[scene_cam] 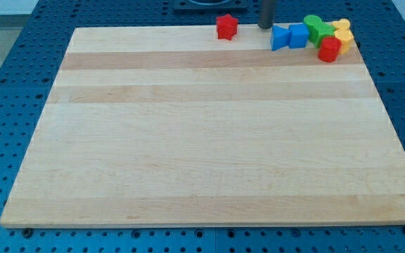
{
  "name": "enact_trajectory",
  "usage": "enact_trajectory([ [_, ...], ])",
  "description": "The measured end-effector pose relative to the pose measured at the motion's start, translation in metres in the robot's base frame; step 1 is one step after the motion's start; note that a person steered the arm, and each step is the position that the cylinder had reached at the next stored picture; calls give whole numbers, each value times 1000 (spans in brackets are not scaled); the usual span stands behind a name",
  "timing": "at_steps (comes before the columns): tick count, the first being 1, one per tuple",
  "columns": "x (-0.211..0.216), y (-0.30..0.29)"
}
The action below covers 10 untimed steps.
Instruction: Place the arm in between the yellow blocks
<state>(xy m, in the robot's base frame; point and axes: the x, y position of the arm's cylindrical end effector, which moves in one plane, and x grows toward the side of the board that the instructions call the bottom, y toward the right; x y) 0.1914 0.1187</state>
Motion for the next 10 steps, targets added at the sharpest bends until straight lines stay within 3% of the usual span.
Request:
enact_trajectory([
  [1,2,21],
  [3,61,94],
  [6,86,84],
  [8,139,69],
  [10,183,106],
])
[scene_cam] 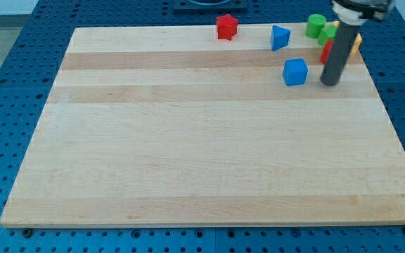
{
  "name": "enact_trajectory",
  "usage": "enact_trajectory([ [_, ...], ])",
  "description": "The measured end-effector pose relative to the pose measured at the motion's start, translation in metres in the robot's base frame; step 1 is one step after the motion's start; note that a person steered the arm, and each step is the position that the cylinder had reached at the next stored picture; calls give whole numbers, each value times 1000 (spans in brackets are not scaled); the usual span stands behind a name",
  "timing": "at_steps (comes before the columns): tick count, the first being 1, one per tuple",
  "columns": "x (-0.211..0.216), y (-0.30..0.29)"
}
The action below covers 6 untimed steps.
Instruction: Place the arm in between the yellow blocks
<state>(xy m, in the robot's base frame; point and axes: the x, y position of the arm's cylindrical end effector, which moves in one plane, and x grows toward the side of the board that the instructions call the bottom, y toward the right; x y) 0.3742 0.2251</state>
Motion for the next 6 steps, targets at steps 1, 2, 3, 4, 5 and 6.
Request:
enact_trajectory([
  [1,14,30],
  [2,4,63],
  [3,-42,69],
  [4,-103,54],
  [5,-152,41],
  [6,-164,41],
])
